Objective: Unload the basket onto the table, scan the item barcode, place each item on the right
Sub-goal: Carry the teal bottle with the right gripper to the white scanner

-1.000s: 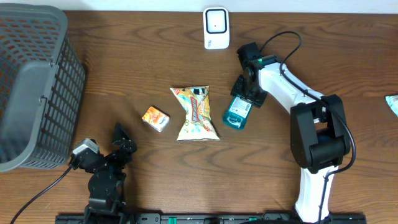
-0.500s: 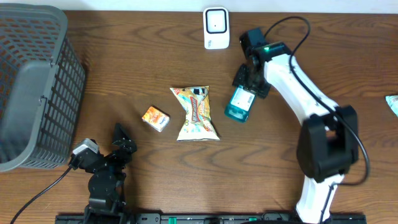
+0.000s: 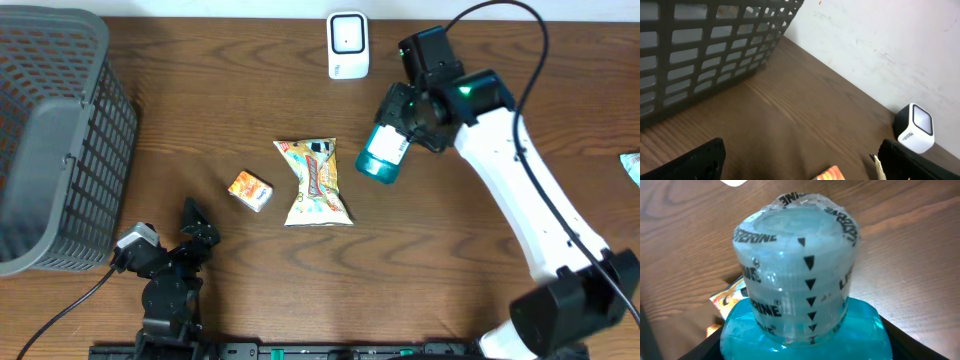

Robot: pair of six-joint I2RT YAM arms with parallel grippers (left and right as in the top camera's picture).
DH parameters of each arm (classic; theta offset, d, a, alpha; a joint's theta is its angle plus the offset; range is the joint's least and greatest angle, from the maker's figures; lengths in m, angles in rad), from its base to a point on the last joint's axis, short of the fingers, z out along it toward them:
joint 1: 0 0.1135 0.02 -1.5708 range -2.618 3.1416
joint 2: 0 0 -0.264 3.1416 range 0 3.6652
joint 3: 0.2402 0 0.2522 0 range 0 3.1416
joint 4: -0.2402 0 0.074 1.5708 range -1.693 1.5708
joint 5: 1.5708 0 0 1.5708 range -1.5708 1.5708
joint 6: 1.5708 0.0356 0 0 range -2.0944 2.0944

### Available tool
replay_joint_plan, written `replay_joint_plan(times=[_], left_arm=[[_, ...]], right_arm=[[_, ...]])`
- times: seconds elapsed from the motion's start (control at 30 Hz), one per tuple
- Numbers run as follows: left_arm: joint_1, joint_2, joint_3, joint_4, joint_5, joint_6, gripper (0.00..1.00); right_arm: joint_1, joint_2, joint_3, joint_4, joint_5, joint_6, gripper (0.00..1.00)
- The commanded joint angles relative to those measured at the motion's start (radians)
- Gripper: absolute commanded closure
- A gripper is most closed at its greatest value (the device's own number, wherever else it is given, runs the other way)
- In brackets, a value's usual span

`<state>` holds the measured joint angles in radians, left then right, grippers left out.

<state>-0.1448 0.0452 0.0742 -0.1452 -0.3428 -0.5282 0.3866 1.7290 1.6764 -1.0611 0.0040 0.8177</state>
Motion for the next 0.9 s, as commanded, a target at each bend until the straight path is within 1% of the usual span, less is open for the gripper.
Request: replay_joint_plan(times=[0.0,0.2,0.4,0.5,0.57,0.63,0.7,0.87], left_arm=[[0.002,0.000,-0.024,-0.010,-0.006,-0.008,0.02],[0.002,0.000,-0.024,-0.010,-0.006,-0.008,0.02],[0.002,0.000,-0.024,-0.010,-0.006,-0.008,0.02],[0.002,0.000,-0.024,-0.010,-0.006,-0.008,0.02],[0.002,0.000,-0.024,-0.010,-0.006,-0.008,0.02],[0.002,0.000,-0.024,-0.010,-0.006,-0.008,0.02],[0.002,0.000,-0.024,-0.010,-0.006,-0.008,0.02],[0.002,0.000,-0.024,-0.010,-0.006,-0.008,0.02]], right_arm=[[0.004,-0.097,0.029,-0.018,0.013,0.057,0.78],[0.004,-0.206,0.029,-0.070,0.063,0.113,0.78],[0.010,-0.293,0.029,-0.148,0.062,0.241,0.79],[0.014,-0.324,0.029,-0.162,0.066,0.248,0.83],[0.021,-0.342,0.029,-0.161,0.083,0.248,0.82],[0.030,-0.356,0.029,-0.157,0.134,0.248,0.80],[0.043,-0.359,0.029,-0.154,0.225,0.248,0.78],[0.081,-0.325,0.029,-0.129,0.448,0.248,0.80]])
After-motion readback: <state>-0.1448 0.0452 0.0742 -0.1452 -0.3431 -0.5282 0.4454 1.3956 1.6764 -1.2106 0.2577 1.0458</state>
